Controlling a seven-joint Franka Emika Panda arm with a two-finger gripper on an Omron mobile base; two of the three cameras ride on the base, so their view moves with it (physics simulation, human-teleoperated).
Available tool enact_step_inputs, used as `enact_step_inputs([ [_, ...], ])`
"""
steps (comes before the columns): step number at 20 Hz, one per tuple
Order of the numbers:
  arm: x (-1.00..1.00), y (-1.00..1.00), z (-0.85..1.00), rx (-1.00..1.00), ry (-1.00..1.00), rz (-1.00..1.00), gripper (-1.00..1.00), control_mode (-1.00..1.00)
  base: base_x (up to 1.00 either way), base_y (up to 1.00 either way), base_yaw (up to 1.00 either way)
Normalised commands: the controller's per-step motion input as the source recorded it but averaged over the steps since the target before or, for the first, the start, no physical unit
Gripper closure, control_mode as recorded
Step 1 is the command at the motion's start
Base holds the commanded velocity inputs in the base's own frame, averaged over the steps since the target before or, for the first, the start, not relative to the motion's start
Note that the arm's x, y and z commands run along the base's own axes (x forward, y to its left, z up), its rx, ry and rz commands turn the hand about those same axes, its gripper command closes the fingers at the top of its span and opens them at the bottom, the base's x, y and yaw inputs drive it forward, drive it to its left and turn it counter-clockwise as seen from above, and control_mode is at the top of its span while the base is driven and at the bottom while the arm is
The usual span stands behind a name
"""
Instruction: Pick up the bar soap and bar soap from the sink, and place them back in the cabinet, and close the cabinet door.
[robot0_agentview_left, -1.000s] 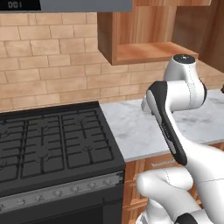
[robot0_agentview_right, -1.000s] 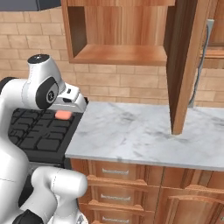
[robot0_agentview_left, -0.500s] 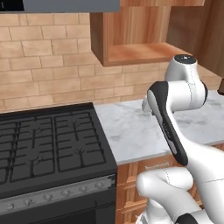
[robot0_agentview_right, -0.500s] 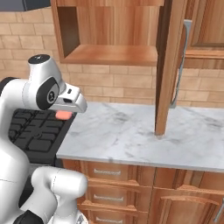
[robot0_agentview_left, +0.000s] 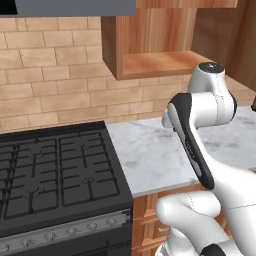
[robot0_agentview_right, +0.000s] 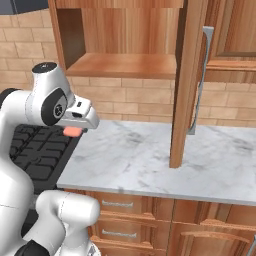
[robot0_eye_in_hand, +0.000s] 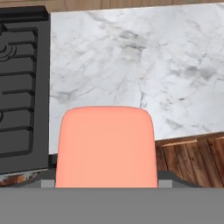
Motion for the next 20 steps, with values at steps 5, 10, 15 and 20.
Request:
enact_step_inputs([
  [5, 0.0, 0.0, 0.0, 0.0, 0.0, 0.0, 1.0, 1.0, 0.37, -0.18, 0.0],
  [10, 0.04, -0.14, 0.06, 0.0, -0.1, 0.0, 1.0, -1.0, 0.05, -0.04, 0.0],
  [15, 0.04, -0.11, 0.16, 0.0, -0.21, 0.0, 1.0, -1.0, 0.0, 0.0, 0.0],
  [20, 0.03, -0.1, 0.25, 0.0, -0.22, 0.0, 1.0, -1.0, 0.0, 0.0, 0.0],
])
